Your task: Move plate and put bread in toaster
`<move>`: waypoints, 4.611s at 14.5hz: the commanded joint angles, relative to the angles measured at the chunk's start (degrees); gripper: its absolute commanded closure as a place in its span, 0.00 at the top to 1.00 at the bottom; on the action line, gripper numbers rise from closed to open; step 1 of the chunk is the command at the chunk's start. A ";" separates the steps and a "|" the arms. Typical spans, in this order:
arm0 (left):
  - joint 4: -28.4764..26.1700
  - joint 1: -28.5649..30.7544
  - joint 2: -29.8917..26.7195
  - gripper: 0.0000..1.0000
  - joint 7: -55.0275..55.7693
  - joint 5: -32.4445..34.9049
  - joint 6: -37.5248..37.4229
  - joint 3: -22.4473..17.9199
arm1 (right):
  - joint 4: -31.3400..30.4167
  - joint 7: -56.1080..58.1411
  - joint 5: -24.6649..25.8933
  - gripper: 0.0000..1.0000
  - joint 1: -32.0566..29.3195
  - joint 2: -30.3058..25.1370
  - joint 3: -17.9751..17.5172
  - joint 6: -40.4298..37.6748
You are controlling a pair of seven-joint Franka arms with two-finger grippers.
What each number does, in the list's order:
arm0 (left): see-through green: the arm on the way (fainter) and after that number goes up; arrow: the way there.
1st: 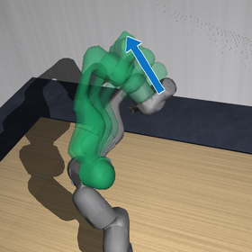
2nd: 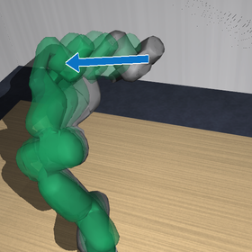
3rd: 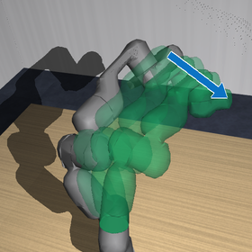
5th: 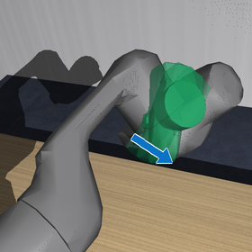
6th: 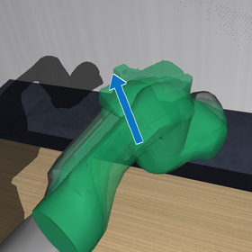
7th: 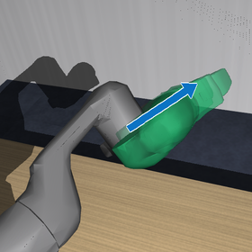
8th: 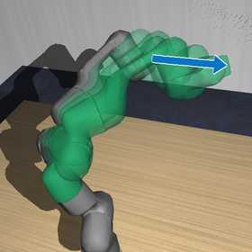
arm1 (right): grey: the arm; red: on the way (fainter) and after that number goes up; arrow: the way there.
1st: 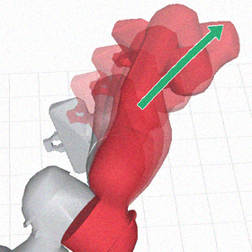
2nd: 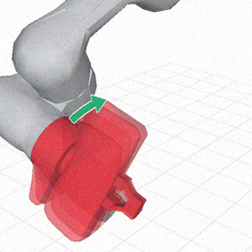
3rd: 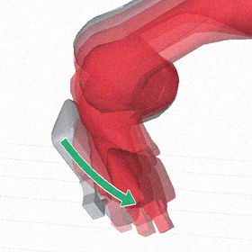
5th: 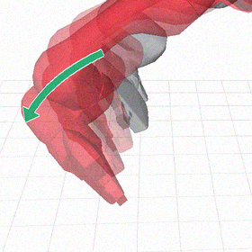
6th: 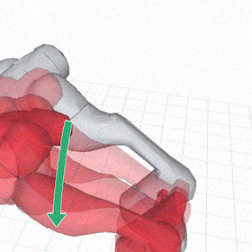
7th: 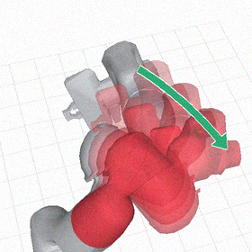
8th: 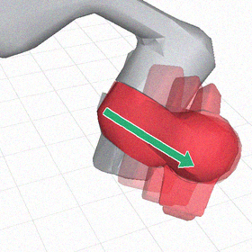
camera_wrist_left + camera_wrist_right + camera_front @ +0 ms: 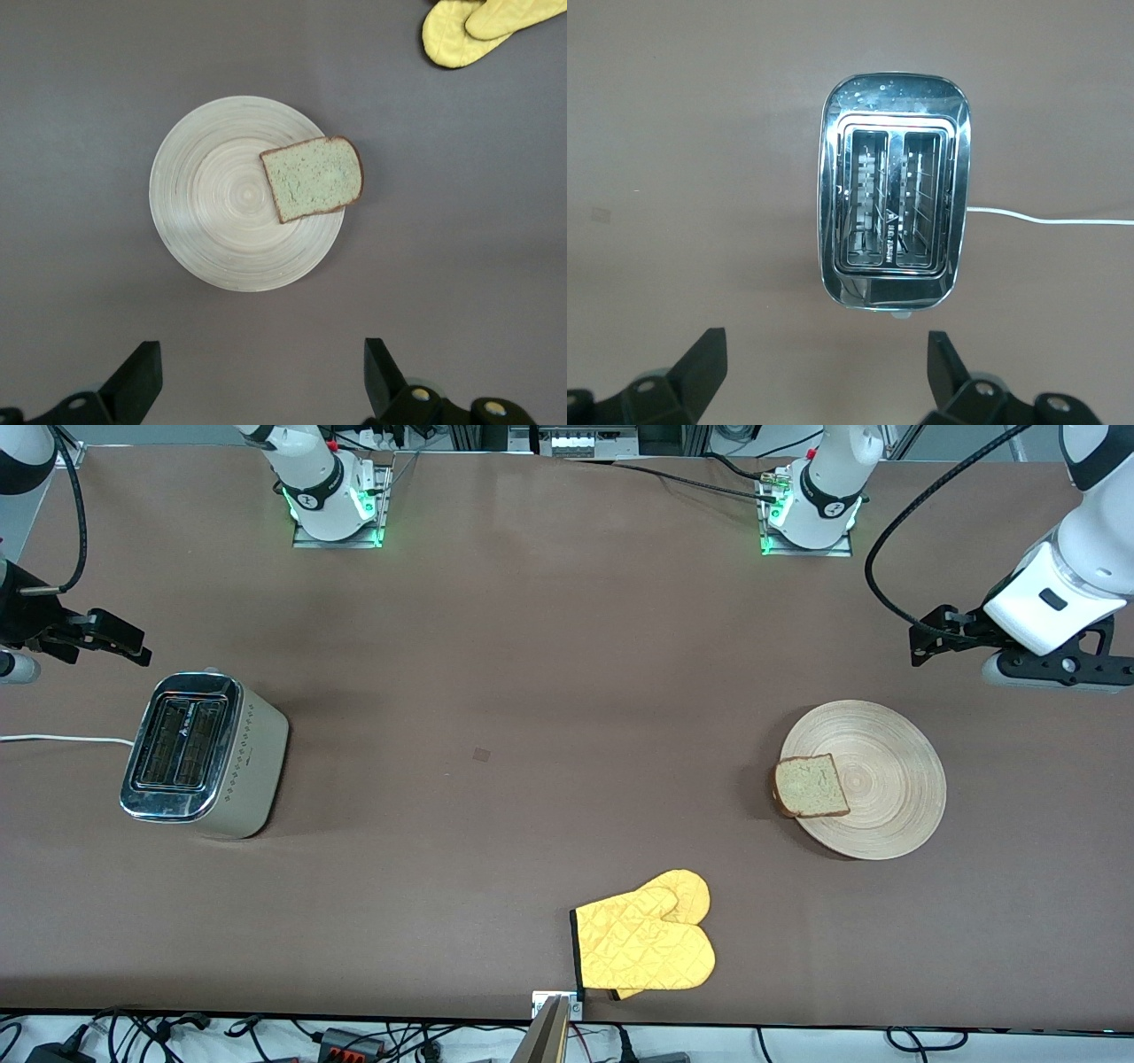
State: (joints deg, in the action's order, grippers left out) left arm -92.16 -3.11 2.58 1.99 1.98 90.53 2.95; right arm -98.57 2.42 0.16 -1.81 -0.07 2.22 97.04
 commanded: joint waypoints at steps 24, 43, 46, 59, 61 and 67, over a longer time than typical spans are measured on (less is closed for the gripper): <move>9.72 32.64 42.49 1.00 -40.55 -35.19 12.21 -0.31 | -0.48 -0.31 -0.34 1.00 -0.65 1.22 -0.11 2.01; 9.02 34.13 48.04 0.22 -54.28 -41.18 10.98 -0.40 | -0.57 -0.40 -0.51 1.00 -0.12 1.92 -0.28 4.91; 9.11 34.39 48.04 0.13 -54.11 -42.06 10.63 -0.31 | -0.65 -0.31 -0.42 1.00 -0.12 1.83 -0.28 4.66; 9.90 33.34 47.16 0.01 -53.14 -45.84 -0.10 5.30 | -6.46 -0.40 -0.25 1.00 -0.12 -5.29 -0.28 4.83; 9.90 32.73 47.25 0.01 -52.79 -45.93 0.26 8.55 | -6.37 -0.31 -0.16 1.00 -0.04 -5.20 -0.37 4.74; 5.08 21.23 47.08 0.01 -48.66 -51.53 7.45 9.70 | -5.31 -0.31 0.10 1.00 0.58 -3.71 -0.37 5.71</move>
State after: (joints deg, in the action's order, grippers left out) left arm -84.34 20.73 50.18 -47.25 -45.18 95.78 12.32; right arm -103.63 2.39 0.16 -1.58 -4.07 1.99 102.11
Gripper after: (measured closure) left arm 0.881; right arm 0.000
